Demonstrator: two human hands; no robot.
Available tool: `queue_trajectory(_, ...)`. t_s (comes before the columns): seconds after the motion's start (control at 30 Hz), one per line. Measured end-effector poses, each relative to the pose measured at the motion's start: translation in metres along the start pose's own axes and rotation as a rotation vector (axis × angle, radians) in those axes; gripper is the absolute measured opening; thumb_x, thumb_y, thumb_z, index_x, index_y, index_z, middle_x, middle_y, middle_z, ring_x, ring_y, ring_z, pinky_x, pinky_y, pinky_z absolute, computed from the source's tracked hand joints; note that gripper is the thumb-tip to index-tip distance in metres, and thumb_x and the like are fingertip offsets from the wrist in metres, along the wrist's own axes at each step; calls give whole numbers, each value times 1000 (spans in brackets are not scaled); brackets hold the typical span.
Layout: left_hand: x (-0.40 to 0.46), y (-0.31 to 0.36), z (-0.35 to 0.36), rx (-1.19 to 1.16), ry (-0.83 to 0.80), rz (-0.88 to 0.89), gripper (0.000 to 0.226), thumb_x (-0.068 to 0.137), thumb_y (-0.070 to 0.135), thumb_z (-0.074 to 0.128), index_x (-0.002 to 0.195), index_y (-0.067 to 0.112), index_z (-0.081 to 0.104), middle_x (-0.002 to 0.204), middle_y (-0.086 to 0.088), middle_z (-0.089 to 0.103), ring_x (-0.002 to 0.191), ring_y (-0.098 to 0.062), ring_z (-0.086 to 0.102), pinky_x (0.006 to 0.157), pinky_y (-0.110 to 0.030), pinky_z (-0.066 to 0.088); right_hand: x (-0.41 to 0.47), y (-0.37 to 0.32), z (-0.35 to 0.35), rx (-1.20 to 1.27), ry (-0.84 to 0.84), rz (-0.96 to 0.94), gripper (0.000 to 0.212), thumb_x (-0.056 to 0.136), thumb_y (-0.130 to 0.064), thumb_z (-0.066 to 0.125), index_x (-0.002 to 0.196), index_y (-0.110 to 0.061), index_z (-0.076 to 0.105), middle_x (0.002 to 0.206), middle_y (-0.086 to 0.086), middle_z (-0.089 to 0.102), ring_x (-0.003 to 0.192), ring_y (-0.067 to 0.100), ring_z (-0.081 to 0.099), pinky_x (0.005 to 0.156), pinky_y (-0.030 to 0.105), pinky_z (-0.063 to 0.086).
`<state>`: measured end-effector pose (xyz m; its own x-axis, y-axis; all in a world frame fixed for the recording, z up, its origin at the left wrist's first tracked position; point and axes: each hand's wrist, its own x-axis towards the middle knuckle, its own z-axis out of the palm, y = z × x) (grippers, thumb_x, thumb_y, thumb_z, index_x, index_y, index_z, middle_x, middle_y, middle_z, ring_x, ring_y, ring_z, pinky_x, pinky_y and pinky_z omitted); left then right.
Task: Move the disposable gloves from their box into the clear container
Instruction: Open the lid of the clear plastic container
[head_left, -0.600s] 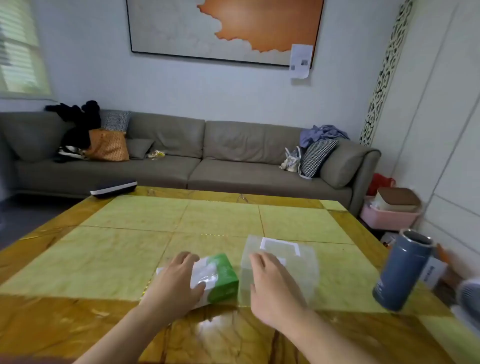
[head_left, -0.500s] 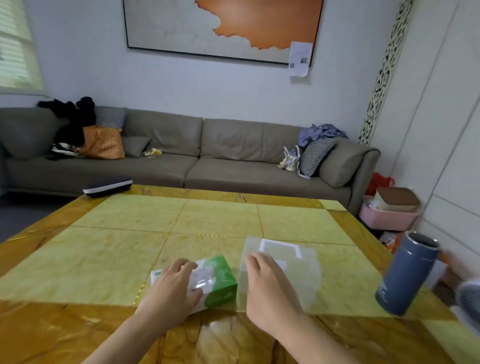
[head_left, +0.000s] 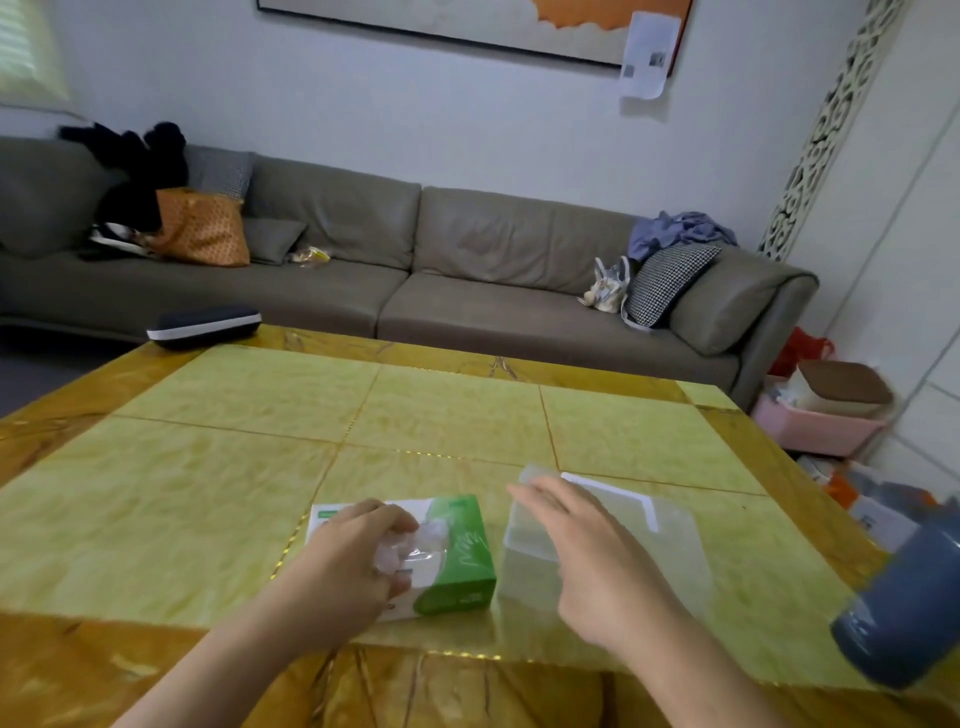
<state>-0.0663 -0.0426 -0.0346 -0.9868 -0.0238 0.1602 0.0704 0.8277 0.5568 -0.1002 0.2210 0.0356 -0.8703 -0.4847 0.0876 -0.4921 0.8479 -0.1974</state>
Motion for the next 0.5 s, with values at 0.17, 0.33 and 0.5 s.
queue_trajectory(0.17, -4, 15, -3, -3, -3, 48, 59, 82, 54, 66, 136, 44, 46, 135, 30, 40, 125, -5, 44, 104, -28, 41, -17, 41, -19, -58, -137, 130, 142, 79, -23, 90, 153, -59, -25, 162, -32, -26, 160, 10, -5, 124, 44, 32)
queue_trajectory(0.33, 16, 57, 12, -113, -11, 110, 69, 84, 54, 77, 140, 43, 38, 140, 31, 36, 125, 9, 47, 94, -16, 47, -27, 52, -14, -166, 43, 41, 92, 88, -41, 72, 160, -47, 14, 161, -19, 16, 149, 11, 30, 103, 30, 46)
queue_trajectory(0.5, 41, 77, 32, -181, -246, 54, 140, 60, 59, 92, 162, 40, -2, 162, 18, 27, 143, -5, 36, 114, -22, 34, -28, 60, -22, -71, 156, -38, 45, 87, -37, 57, 131, -44, 61, 134, -32, 52, 121, 0, 53, 93, 24, 51)
